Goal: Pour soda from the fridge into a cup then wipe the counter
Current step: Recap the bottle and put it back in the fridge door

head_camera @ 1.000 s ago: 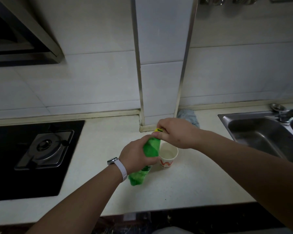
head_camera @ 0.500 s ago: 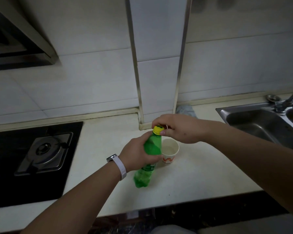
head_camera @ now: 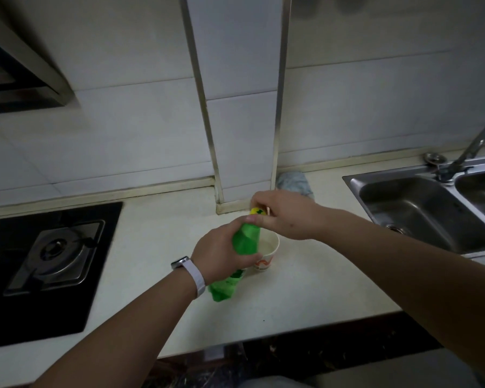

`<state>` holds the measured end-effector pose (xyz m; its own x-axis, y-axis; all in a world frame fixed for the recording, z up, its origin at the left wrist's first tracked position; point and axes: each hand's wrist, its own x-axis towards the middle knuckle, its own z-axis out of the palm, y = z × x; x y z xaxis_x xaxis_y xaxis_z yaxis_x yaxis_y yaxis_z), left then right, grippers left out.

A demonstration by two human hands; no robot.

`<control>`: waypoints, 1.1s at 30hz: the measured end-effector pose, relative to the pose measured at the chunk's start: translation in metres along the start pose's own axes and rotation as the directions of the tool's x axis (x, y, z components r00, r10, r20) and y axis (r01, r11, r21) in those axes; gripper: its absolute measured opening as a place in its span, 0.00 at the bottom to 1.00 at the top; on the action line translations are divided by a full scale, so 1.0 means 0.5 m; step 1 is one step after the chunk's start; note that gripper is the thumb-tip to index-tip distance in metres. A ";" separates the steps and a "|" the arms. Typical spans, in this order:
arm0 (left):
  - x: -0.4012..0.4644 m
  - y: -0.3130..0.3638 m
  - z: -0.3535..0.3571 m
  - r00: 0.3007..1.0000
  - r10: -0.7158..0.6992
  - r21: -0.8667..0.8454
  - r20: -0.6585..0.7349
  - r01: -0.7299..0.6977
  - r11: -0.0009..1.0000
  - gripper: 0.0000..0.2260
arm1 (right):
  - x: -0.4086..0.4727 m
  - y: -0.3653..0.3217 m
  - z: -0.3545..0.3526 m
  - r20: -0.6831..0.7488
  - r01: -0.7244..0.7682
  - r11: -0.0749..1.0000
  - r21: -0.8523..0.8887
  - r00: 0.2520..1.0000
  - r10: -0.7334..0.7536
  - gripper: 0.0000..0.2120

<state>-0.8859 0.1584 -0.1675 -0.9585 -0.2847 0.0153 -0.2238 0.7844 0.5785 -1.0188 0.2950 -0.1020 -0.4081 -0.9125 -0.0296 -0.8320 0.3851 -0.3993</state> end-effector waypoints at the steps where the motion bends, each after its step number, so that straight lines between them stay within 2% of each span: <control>1: 0.001 0.005 0.000 1.000 0.004 -0.010 0.026 -0.004 1.000 0.35 | -0.003 0.004 -0.008 0.036 0.033 0.997 0.072 0.999 -0.036 0.14; 4: 0.002 0.022 -0.004 0.998 -0.016 -0.076 0.062 0.021 0.997 0.38 | -0.001 0.014 -0.036 0.107 0.161 0.982 0.098 0.979 -0.171 0.12; 7: 0.005 0.030 -0.005 0.996 -0.073 -0.140 0.046 0.079 0.987 0.41 | 0.001 0.024 -0.053 0.104 0.175 0.979 0.105 0.977 -0.186 0.13; 14: 0.006 0.064 0.014 0.988 -0.124 0.042 -0.095 0.128 0.991 0.35 | 0.000 0.051 -0.052 0.054 0.171 0.983 0.060 0.983 -0.174 0.12; 19: 0.001 0.076 0.027 0.974 -0.136 0.081 -0.183 0.153 0.985 0.35 | -0.002 0.063 -0.049 0.033 0.208 0.968 0.143 0.976 -0.215 0.11; 22: -0.007 0.082 0.028 0.970 -0.161 0.015 -0.184 0.167 0.986 0.33 | -0.007 0.066 -0.053 0.066 0.266 0.950 0.164 0.958 -0.279 0.18; 25: -0.020 0.085 0.018 0.940 -0.253 -0.198 -0.226 0.210 0.957 0.31 | -0.013 0.070 -0.058 0.050 0.288 0.936 0.200 0.952 -0.303 0.25; 28: -0.040 0.092 -0.001 0.890 -0.344 -0.394 -0.298 0.214 0.894 0.25 | -0.012 0.075 -0.064 -0.017 0.328 0.937 0.122 0.944 -0.328 0.27; 33: -0.087 0.106 -0.042 0.793 -0.416 -0.489 -0.445 0.173 0.855 0.22 | 0.000 0.063 -0.063 -0.004 0.405 0.914 0.022 0.914 -0.405 0.26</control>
<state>-0.8521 0.2008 -0.1207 -0.5885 -0.7972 0.1348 -0.2708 0.3514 0.8962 -1.0569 0.3115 -0.0856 -0.0377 -0.9896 0.1386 -0.9174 -0.0207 -0.3974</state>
